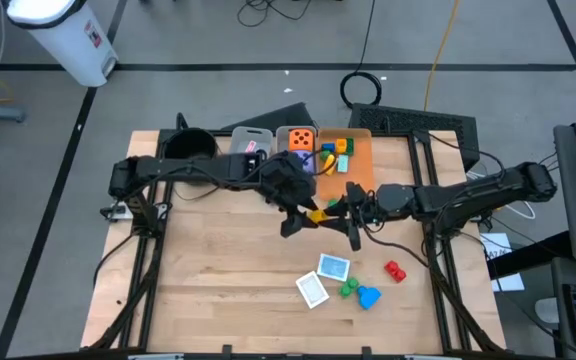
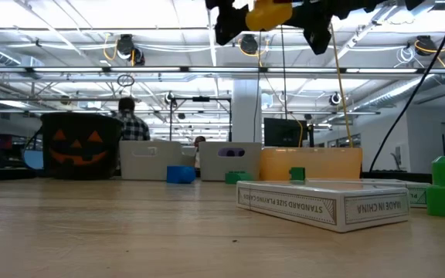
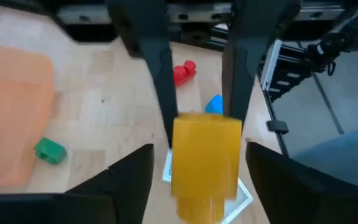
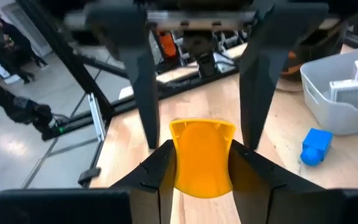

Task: Pick & Place Toys
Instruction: Put the yellow game piece into the orange bin

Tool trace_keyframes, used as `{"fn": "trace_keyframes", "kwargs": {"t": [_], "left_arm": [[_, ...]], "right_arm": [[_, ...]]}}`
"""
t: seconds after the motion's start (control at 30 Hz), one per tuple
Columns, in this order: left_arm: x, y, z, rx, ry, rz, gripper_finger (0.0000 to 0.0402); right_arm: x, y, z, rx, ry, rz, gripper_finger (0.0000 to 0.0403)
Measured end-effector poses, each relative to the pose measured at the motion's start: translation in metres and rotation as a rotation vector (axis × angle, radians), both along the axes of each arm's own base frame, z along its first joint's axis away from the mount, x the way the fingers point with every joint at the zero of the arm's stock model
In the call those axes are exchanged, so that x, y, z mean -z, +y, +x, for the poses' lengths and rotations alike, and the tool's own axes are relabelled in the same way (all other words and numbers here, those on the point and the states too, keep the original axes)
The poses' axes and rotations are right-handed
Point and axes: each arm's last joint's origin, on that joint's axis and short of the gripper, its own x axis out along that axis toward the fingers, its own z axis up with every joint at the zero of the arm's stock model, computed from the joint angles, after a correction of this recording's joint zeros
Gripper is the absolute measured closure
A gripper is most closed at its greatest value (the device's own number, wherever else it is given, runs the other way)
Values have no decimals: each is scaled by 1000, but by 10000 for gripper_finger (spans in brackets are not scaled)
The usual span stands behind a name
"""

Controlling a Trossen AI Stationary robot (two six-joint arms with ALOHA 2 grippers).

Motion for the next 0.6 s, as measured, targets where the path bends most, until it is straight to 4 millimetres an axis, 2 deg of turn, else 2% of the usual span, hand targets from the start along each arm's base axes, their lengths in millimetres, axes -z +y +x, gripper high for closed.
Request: {"fn": "trace_keyframes", "kwargs": {"t": [0.13, 0.27, 0.6], "left_arm": [[-7, 5, -7, 14, 6, -44, 124], [-22, 17, -24, -22, 9, -54, 125], [-90, 49, -88, -178, -186, -14, 143]], "right_arm": [[-1, -4, -6, 10, 30, -2, 295], [-6, -10, -14, 36, 27, 6, 295], [-24, -40, -37, 178, -27, 44, 295]]}}
